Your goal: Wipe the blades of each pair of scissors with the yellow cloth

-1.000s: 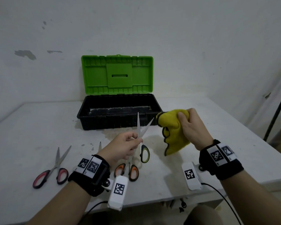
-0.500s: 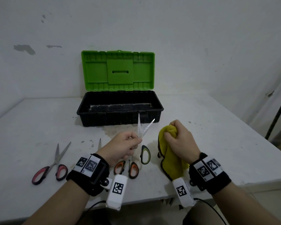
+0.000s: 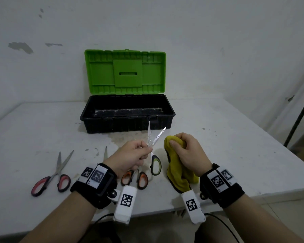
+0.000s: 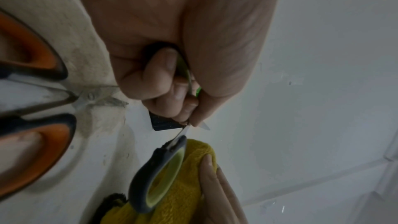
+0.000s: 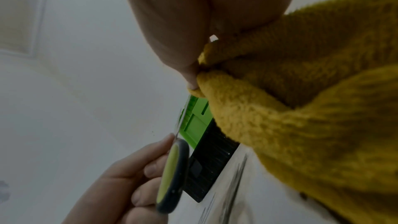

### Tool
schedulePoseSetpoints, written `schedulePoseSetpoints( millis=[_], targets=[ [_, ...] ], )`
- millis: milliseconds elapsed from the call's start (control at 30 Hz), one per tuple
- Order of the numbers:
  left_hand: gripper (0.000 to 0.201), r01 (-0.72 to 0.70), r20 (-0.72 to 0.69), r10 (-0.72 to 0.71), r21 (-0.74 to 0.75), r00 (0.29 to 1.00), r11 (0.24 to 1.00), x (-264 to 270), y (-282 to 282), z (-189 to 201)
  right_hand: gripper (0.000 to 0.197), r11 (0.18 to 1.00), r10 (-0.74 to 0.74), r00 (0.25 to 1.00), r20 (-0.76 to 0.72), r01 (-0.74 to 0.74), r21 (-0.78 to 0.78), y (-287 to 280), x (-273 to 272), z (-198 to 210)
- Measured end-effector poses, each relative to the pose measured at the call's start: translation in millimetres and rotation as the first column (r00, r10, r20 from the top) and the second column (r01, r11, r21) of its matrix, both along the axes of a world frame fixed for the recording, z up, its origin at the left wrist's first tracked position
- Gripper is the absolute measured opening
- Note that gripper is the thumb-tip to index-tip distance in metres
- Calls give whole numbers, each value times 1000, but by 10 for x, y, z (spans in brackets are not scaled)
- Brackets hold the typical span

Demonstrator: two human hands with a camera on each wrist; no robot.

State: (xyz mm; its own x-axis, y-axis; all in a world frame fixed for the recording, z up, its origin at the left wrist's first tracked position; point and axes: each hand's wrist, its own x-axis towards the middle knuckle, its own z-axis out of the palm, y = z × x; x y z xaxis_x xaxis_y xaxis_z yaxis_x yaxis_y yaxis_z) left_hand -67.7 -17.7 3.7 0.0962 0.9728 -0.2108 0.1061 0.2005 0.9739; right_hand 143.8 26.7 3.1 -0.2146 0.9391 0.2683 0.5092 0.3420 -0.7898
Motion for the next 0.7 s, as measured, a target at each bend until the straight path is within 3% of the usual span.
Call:
schedulePoseSetpoints(
  millis=[233, 433, 700],
  targets=[
    [17, 8, 21, -8, -19, 1000, 1000, 15, -5, -7, 10, 998, 43, 997, -66, -40, 52, -42, -47, 3],
    [15, -5, 29, 6, -35, 1000, 999, 63, -8, -26, 3, 999, 50, 994, -99, -51, -4, -129, -74, 52],
    [21, -6, -43, 7, 22, 999, 1000, 90, 9, 18, 17, 956, 60, 998, 16, -62, 287, -189, -128, 21]
  ],
)
